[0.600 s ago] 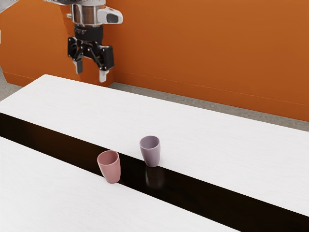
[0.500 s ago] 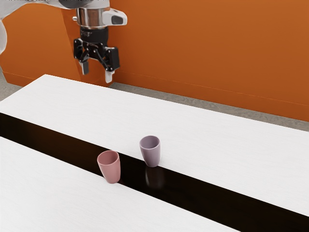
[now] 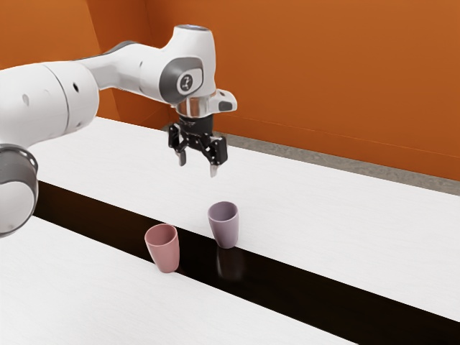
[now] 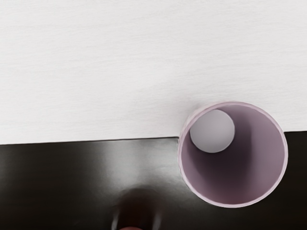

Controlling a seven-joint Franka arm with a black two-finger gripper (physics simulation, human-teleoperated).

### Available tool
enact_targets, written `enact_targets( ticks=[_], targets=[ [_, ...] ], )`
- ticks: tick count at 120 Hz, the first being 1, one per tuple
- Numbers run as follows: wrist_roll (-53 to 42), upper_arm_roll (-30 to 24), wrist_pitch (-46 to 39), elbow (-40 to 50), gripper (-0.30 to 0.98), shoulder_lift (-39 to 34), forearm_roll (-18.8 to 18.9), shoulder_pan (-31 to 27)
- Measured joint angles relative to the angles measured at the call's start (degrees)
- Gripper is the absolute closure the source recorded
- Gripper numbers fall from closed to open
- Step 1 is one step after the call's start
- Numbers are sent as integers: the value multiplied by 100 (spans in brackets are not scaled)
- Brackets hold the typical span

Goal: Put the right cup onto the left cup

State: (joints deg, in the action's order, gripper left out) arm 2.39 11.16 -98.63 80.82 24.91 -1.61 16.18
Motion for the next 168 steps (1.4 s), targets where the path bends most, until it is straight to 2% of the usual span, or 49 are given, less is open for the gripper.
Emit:
enact_targets(
  ticks=[51, 111, 118, 133, 142, 154, 168],
  targets=[
    [35, -5, -1826, 1280, 0, 112, -182, -14],
    [58, -96, -2624, 1624, 0, 465, -353, 2],
    [60, -96, -2661, 1629, 8, 484, -362, -5],
    [62, -97, -2714, 1622, 40, 494, -366, -9],
    [65, -97, -2733, 1616, 54, 493, -369, -9],
    [79, -97, -2750, 1615, 65, 495, -369, -9],
    [96, -97, -2761, 1614, 71, 494, -365, -4]
  ],
)
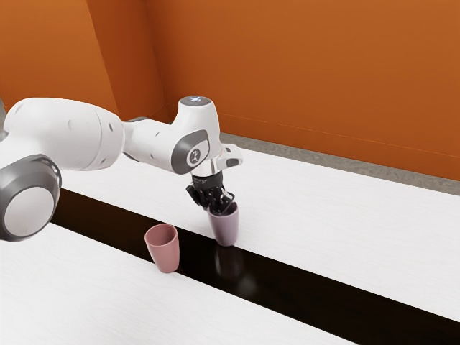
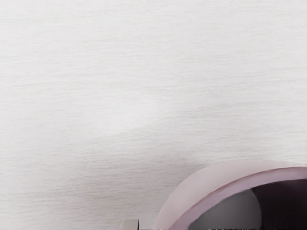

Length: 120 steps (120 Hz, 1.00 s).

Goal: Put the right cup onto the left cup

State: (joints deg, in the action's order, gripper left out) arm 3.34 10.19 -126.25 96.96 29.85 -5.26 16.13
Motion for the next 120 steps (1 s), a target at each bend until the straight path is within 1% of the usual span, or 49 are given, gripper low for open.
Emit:
enact_targets(
  ticks=[22, 36, 54, 87, 120],
  targets=[
    [27, 5, -7, -6, 76, -75, 24, 19],
    [46, 16, 43, -2, 77, -387, 105, 31],
    [71, 48, 308, 53, 78, -965, 192, 44],
    [105, 157, 644, 1136, 78, -2311, 231, -2],
    [142, 400, 734, 2069, 78, -3232, 293, 14]
  ],
)
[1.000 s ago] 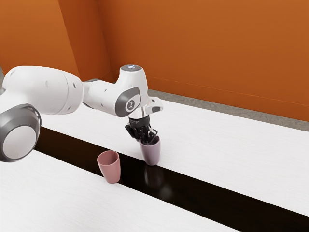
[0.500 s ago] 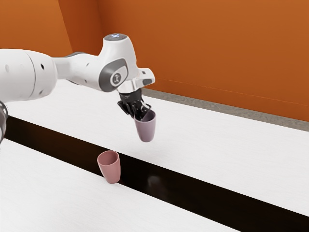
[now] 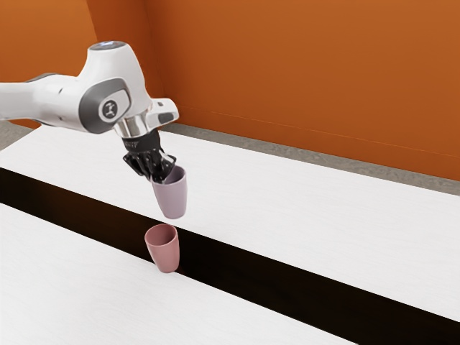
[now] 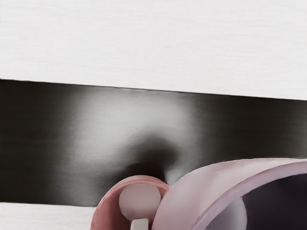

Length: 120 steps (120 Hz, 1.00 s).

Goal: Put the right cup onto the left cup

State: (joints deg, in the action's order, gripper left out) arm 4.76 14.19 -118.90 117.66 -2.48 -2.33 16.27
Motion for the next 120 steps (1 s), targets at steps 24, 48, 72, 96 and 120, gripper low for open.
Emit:
enact_targets(
  ticks=[24, 48, 72, 96, 120],
  targets=[
    [82, 82, 10, 553, 79, -587, 202, 34],
    [191, 202, -33, 886, 79, -786, 345, 39],
    [295, 214, -232, 942, 79, -575, 374, 42],
    [378, 215, -455, 945, 79, -321, 379, 33],
    [443, 215, -643, 944, 79, -140, 376, 12]
  ],
)
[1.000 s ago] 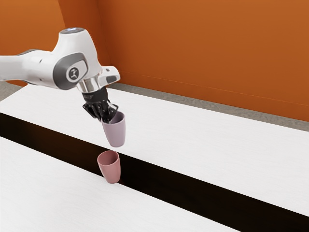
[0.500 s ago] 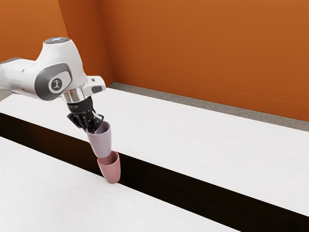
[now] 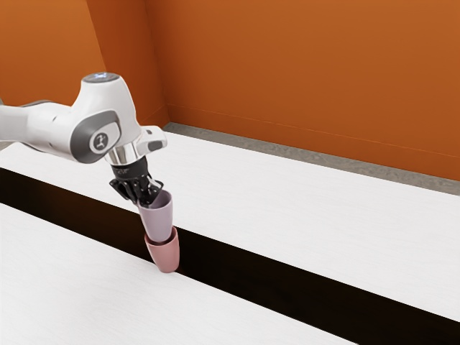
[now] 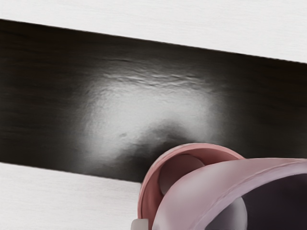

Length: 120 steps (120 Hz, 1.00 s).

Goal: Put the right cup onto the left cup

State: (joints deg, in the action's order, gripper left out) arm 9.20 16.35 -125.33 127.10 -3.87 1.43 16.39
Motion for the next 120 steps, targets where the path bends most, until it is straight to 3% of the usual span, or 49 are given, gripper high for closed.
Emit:
enact_targets(
  ticks=[31, 56, 78, 92, 120],
  targets=[
    [63, -4, -98, -4, 78, 194, -24, -41],
    [34, -5, -121, -34, 34, 240, -66, -17],
    [13, -2, -64, -211, 14, 220, -76, 11],
    [2, -6, 348, -897, 8, 186, -68, 5],
    [-167, 22, 2057, -2811, 3, 180, -13, -39]
  ],
)
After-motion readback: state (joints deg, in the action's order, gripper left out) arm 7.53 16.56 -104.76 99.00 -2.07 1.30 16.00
